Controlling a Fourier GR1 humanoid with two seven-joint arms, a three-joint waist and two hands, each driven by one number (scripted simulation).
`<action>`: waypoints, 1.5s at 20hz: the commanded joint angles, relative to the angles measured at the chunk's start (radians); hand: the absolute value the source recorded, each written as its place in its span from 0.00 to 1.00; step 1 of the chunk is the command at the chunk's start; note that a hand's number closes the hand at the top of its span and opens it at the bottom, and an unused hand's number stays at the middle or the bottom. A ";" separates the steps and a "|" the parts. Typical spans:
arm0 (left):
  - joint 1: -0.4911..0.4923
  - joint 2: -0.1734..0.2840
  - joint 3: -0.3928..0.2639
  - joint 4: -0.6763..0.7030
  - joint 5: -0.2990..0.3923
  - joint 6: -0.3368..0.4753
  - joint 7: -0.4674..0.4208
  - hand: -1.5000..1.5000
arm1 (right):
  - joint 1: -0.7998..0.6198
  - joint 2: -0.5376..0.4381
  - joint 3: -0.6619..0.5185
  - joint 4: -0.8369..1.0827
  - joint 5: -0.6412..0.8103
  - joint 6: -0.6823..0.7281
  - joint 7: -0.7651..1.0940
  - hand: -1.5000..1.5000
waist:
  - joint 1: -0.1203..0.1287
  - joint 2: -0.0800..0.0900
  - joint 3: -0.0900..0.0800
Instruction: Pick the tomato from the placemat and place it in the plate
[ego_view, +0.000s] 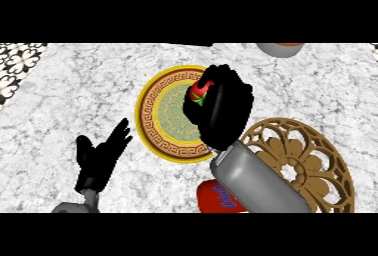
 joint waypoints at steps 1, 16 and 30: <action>-0.006 0.006 0.011 0.007 0.001 0.005 0.012 0.50 | -0.007 0.011 -0.018 0.035 0.115 -0.129 0.283 1.00 | -0.025 0.004 -0.002; 0.004 -0.037 -0.003 0.000 -0.005 0.025 -0.006 0.50 | 0.059 0.011 -0.186 0.220 0.059 -0.251 0.288 1.00 | -0.033 0.020 0.001; -0.019 -0.009 0.019 0.003 -0.003 0.006 0.007 0.50 | -0.028 0.012 -0.126 0.534 -0.428 -0.671 -0.090 0.00 | -0.011 0.025 0.002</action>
